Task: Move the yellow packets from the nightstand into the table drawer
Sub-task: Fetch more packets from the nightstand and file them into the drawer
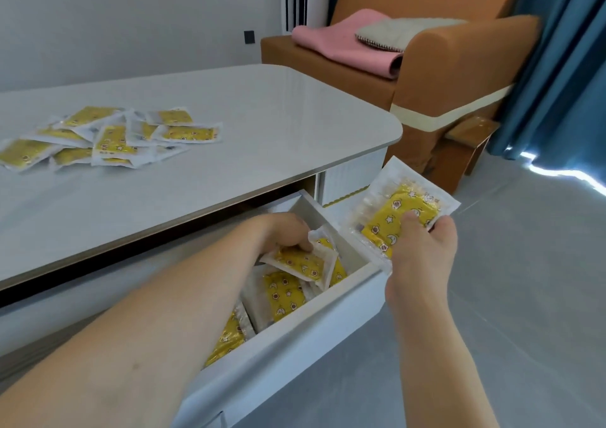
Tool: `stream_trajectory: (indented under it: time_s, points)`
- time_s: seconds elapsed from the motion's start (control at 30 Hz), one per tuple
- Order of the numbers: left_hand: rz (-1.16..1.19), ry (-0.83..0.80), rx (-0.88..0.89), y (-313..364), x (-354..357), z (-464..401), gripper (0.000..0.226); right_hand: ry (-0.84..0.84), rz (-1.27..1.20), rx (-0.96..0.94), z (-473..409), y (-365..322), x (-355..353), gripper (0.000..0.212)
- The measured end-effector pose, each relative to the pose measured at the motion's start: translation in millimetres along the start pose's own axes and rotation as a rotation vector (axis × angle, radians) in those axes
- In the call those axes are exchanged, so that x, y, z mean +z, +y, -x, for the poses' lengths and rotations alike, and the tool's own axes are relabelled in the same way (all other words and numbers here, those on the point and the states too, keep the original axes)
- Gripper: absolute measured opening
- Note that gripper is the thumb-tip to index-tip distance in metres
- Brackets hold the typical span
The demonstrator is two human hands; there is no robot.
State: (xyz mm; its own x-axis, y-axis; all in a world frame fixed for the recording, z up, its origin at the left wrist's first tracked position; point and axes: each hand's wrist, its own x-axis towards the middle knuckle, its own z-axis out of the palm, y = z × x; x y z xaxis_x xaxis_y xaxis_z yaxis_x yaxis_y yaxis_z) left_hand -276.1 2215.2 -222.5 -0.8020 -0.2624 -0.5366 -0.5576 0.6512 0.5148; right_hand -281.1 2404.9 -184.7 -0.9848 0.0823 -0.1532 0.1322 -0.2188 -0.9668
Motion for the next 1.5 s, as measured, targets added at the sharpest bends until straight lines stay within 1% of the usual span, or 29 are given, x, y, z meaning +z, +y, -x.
stream_trajectory:
  time_s: [0.07, 0.1, 0.23, 0.3, 0.4, 0.47, 0.53, 0.6, 0.7, 0.77, 0.83, 0.97, 1.1, 1.23, 1.33, 1.4, 1.5]
  points:
    - [-0.019, 0.030, 0.007, 3.2, 7.3, -5.0, 0.035, -0.009, -0.009, 0.002, -5.8, 1.9, -0.2, 0.015]
    - [-0.052, 0.051, 0.023, 4.7, 10.5, -7.0, 0.033, -0.012, -0.010, 0.000, -7.6, 2.2, -0.1, 0.015]
    - [-0.212, 0.176, 0.071, 7.3, 19.3, -12.9, 0.010, -0.019, -0.004, -0.008, -10.5, 3.8, 1.6, 0.015]
    - [-0.278, 0.229, 0.089, 7.0, 23.2, -17.2, 0.018, -0.025, -0.006, -0.019, -11.4, 4.5, 4.0, 0.018]
    - [-0.315, 0.369, 0.112, 6.4, 28.0, -17.7, 0.016, -0.031, -0.008, -0.028, -12.7, 4.3, 6.1, 0.020]
    - [-0.320, 0.453, 0.122, 5.0, 29.6, -15.4, 0.025, -0.027, -0.008, -0.023, -12.1, 4.3, 6.1, 0.018]
    - [-0.315, 0.423, 0.137, 3.6, 27.0, -13.5, 0.037, -0.025, -0.007, -0.018, -11.1, 3.5, 5.6, 0.018]
    - [-0.208, 0.390, 0.168, 0.4, 17.9, -8.4, 0.045, -0.031, -0.011, -0.013, -10.6, 1.6, 5.2, 0.018]
    - [-0.130, 0.345, 0.240, -8.6, 0.4, 5.8, 0.041, -0.045, 0.009, 0.005, -9.3, -2.4, 6.4, 0.015]
    - [-0.173, 0.251, 0.248, -15.4, -3.9, 15.7, 0.040, -0.058, 0.030, 0.012, -6.0, -4.3, 8.2, 0.015]
    - [-0.266, 0.170, 0.252, -22.0, -0.3, 20.0, 0.037, -0.074, 0.043, 0.023, -1.7, -4.9, 10.8, 0.014]
    - [-0.343, 0.132, 0.318, -30.5, 13.2, 15.7, 0.041, -0.094, 0.064, 0.040, 4.6, -6.7, 14.9, 0.011]
    - [-0.432, 0.179, 0.391, -30.7, 21.5, 11.9, 0.037, -0.095, 0.082, 0.042, 4.4, -9.2, 12.6, 0.016]
    - [-0.474, 0.305, 0.468, -33.3, 24.3, 17.2, 0.033, -0.052, 0.104, 0.055, -0.3, -6.3, 11.1, 0.022]
    - [-0.420, 0.429, 0.520, -38.4, 17.0, 26.7, 0.021, -0.019, 0.129, 0.022, -5.1, -1.9, 11.9, 0.023]
    - [-0.352, 0.481, 0.521, -46.3, 11.8, 33.8, 0.014, -0.038, 0.165, 0.002, -6.2, 0.7, 14.0, 0.021]
    - [-0.311, 0.497, 0.437, -58.5, 9.0, 43.1, 0.024, -0.097, 0.209, -0.026, -4.5, 3.6, 19.1, 0.020]
